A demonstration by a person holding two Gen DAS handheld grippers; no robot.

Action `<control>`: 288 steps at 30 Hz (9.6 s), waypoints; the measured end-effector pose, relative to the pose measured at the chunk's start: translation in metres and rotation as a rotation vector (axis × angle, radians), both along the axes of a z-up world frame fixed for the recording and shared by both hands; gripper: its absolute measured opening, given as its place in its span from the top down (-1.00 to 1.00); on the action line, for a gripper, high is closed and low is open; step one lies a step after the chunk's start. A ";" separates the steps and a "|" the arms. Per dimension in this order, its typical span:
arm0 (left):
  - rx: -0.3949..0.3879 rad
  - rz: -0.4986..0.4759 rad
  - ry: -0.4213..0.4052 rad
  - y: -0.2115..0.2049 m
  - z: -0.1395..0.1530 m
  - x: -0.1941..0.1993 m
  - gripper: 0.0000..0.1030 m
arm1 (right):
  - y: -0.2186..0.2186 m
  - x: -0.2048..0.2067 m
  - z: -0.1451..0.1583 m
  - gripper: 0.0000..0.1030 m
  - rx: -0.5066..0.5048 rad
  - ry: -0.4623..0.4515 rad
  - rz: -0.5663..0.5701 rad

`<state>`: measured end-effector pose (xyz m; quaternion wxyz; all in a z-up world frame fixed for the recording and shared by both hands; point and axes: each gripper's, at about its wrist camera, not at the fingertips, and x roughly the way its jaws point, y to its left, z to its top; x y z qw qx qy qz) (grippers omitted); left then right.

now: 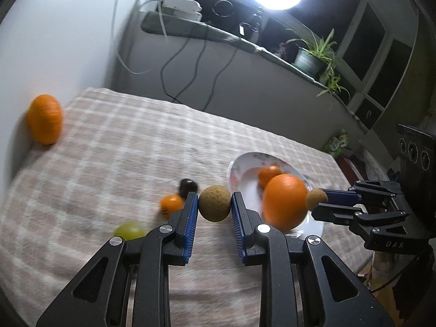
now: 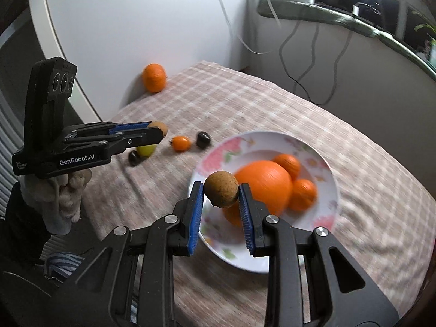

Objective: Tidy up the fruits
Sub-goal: 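Carry both held kiwis over the white floral plate, then lower the kiwis into the plate and open both grippers, then move both grippers toward the dark plum and the kumquat, then close the left gripper on the dark plum while the right gripper grasps the kumquat, then carry the plum and kumquat over the white floral plate, then lower the plum and kumquat into the plate and open both grippers, then move both grippers toward the tangerine resting against the wall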

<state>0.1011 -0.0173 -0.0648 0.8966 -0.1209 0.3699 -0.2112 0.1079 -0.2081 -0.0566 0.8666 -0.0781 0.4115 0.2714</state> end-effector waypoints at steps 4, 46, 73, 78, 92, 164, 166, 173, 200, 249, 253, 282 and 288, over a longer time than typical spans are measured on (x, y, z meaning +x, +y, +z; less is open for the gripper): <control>-0.003 -0.038 0.010 -0.020 -0.003 0.005 0.55 | -0.019 -0.003 -0.006 0.46 0.005 0.008 -0.036; 0.072 -0.105 0.027 -0.073 -0.007 0.014 0.30 | -0.064 -0.003 -0.030 0.01 0.023 0.017 -0.141; 0.083 -0.050 -0.023 -0.060 0.012 0.001 -0.27 | -0.043 -0.024 0.004 -0.74 -0.036 -0.128 -0.166; 0.085 -0.029 -0.036 -0.049 0.015 -0.005 -0.27 | -0.035 -0.028 0.009 -0.74 -0.035 -0.148 -0.148; 0.082 0.068 -0.043 0.005 0.016 -0.018 -0.27 | -0.001 -0.019 0.020 -0.74 -0.018 -0.161 -0.059; 0.145 0.102 0.078 0.055 -0.053 -0.025 0.56 | 0.173 0.078 -0.060 0.43 -0.400 0.053 0.373; 0.142 0.105 0.075 0.056 -0.051 -0.026 0.56 | 0.172 0.074 -0.057 0.43 -0.394 0.047 0.373; 0.137 0.115 0.051 0.057 -0.040 -0.033 0.56 | 0.169 0.063 -0.045 0.43 -0.370 0.028 0.366; 0.112 0.025 -0.036 0.006 0.000 -0.034 0.56 | 0.083 0.051 0.005 0.43 -0.210 -0.023 0.200; 0.132 -0.091 -0.007 -0.072 -0.008 0.010 0.56 | 0.010 0.105 -0.020 0.43 -0.098 0.104 0.010; 0.134 -0.093 -0.007 -0.072 -0.008 0.010 0.55 | 0.008 0.107 -0.021 0.43 -0.091 0.110 0.005; 0.144 -0.069 -0.023 -0.071 0.001 0.005 -0.37 | 0.012 0.102 -0.007 -0.66 -0.107 0.056 -0.006; 0.128 -0.043 -0.030 -0.058 0.007 0.005 -0.37 | 0.021 0.104 0.001 -0.66 -0.092 0.057 0.005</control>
